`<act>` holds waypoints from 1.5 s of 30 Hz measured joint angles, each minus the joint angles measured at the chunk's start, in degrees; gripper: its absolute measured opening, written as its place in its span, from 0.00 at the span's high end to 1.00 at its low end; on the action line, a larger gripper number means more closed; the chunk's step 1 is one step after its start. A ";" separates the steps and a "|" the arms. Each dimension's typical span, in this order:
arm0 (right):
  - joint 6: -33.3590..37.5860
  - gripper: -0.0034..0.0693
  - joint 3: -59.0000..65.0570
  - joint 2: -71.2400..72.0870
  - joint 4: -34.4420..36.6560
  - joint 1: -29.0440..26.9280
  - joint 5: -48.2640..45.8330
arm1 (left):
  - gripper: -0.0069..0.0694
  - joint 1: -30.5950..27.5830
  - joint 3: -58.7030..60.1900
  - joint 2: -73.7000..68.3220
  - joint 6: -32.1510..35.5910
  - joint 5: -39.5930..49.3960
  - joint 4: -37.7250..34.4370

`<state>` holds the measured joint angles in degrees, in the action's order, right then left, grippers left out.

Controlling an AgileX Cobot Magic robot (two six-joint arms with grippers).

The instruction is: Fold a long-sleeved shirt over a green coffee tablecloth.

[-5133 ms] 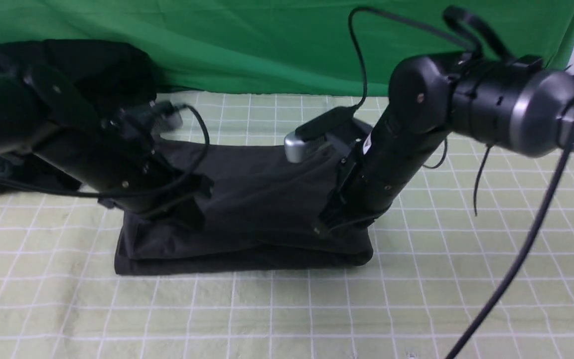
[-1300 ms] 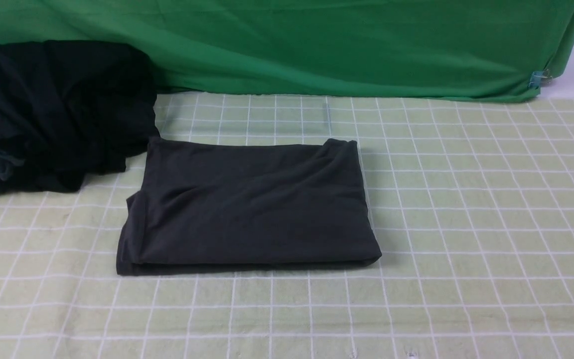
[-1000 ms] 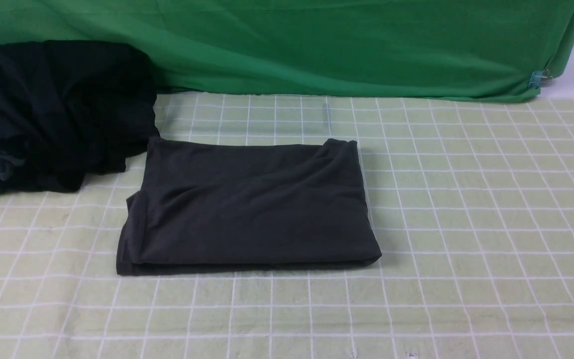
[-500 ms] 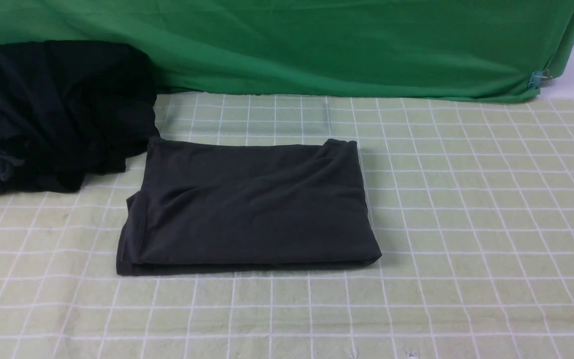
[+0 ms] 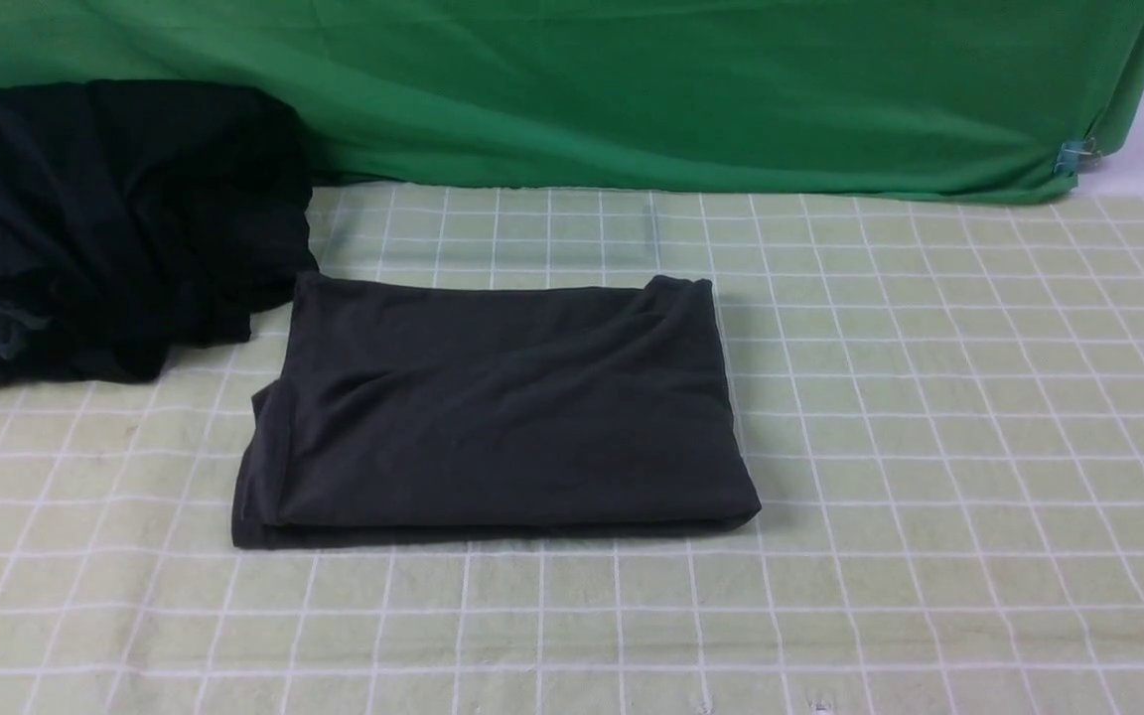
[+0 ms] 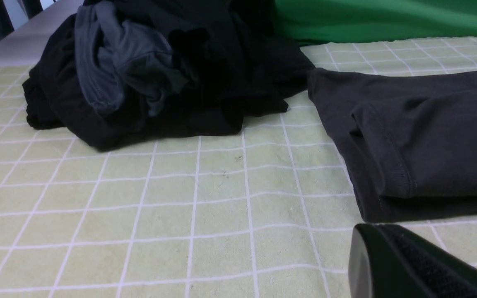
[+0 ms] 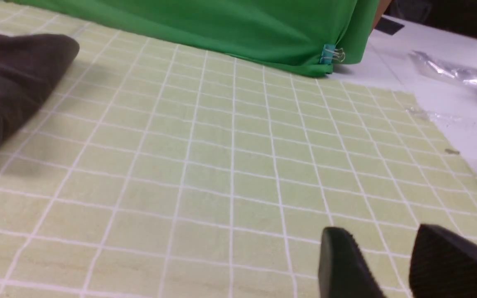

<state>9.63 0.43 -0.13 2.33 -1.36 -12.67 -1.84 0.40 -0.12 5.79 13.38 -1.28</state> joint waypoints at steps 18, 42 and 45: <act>-1.03 0.62 0.04 0.00 0.00 0.00 -0.05 | 0.91 0.00 0.00 0.06 0.05 0.00 0.16; -1.09 0.62 0.04 0.00 0.00 0.00 -0.11 | 0.91 0.00 0.00 0.06 0.00 0.00 0.16; -1.09 0.62 0.04 0.00 0.00 0.00 -0.11 | 0.91 0.00 0.00 0.06 0.00 0.00 0.16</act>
<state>8.54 0.47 -0.13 2.33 -1.36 -12.78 -1.84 0.40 -0.06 5.79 13.38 -1.12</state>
